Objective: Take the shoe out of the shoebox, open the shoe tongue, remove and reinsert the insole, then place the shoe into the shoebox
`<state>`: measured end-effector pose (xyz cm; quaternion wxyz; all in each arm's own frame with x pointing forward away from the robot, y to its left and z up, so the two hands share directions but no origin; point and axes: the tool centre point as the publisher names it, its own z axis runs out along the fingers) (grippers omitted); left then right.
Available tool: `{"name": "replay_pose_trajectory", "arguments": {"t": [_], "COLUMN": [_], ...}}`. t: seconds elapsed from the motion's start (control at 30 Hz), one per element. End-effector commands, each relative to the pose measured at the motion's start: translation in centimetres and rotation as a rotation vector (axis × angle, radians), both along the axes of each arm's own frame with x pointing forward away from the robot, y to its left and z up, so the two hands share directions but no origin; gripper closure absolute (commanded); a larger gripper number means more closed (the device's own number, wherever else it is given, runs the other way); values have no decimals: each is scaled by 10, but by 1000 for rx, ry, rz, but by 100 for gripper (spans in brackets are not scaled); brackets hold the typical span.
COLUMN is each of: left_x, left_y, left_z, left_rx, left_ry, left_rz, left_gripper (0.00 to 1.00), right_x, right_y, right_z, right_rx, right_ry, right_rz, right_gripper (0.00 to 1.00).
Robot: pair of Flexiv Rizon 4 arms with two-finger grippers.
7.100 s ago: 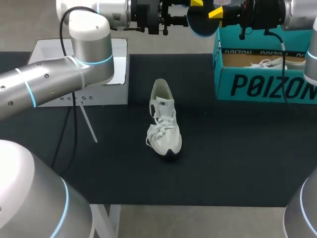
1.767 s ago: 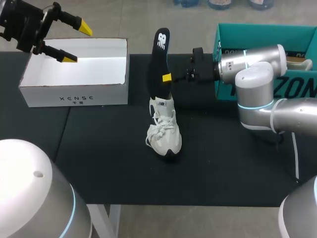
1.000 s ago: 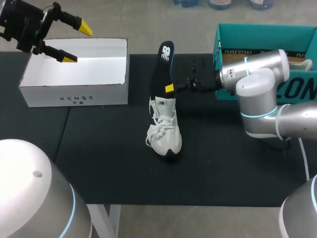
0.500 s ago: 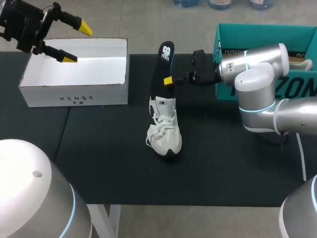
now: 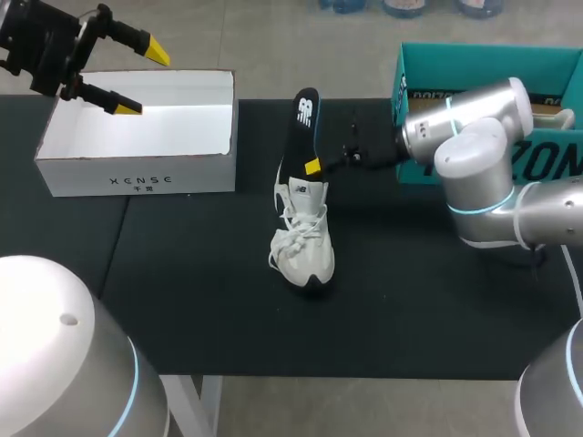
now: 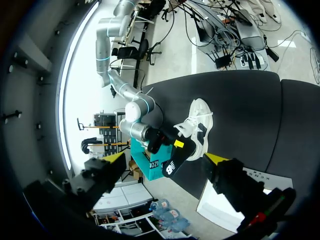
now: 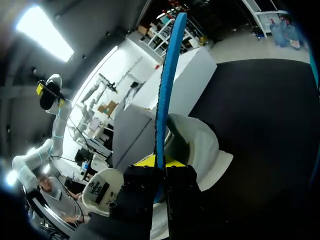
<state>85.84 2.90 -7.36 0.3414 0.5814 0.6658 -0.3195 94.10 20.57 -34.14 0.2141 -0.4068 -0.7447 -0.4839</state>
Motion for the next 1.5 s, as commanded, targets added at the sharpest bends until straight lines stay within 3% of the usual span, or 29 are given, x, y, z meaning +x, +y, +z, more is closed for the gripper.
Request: {"name": "replay_pose_trajectory", "arguments": {"t": [0.03,0.2,0.23,0.27,0.33,0.5,0.53,0.57,0.73,0.77,0.93,1.07,1.1,1.17,1.37,1.4,1.43,1.5], "left_x": [1,1,1,1,1,1,1,1,1,1,1,1,1,1,1,1,1,1], "left_y": [0,0,0,0,0,0,0,0,0,0,0,0,0,0,0,0,0,0], "left_z": [0,0,0,0,0,0,0,0,0,0,0,0,0,0,0,0,0,0], "left_rx": [3,3,3,3,3,3,3,3,3,3,3,3,3,3,3,3,3,3], "left_ry": [1,1,1,1,1,1,1,1,1,1,1,1,1,1,1,1,1,1], "left_rz": [-1,-1,-1,-1,-1,-1,-1,-1,-1,-1,-1,-1,-1,-1,-1,-1,-1,-1], "left_gripper": [0,0,0,0,0,0,0,0,0,0,0,0,0,0,0,0,0,0], "right_x": [-5,-5,2,6,18,43,45,48,48,37,17,17,1,-6,-10,-9,-3,4], "right_y": [-1,0,1,1,2,8,8,9,9,8,3,3,2,3,7,7,8,9], "right_z": [-4,-8,-3,-1,2,13,13,13,13,10,1,1,-5,-9,-8,-7,-2,3], "right_rx": [-23,-20,-16,-13,-6,1,2,0,0,1,1,1,-18,-16,-27,-25,-19,-18], "right_ry": [20,36,26,16,2,-34,-35,-39,-40,-32,6,6,36,54,56,53,39,20], "right_rz": [4,3,5,4,3,6,6,4,3,-2,-5,-5,7,12,30,28,25,31], "right_gripper": [100,100,71,64,61,69,69,76,76,100,100,100,100,100,100,87,81,80]}}
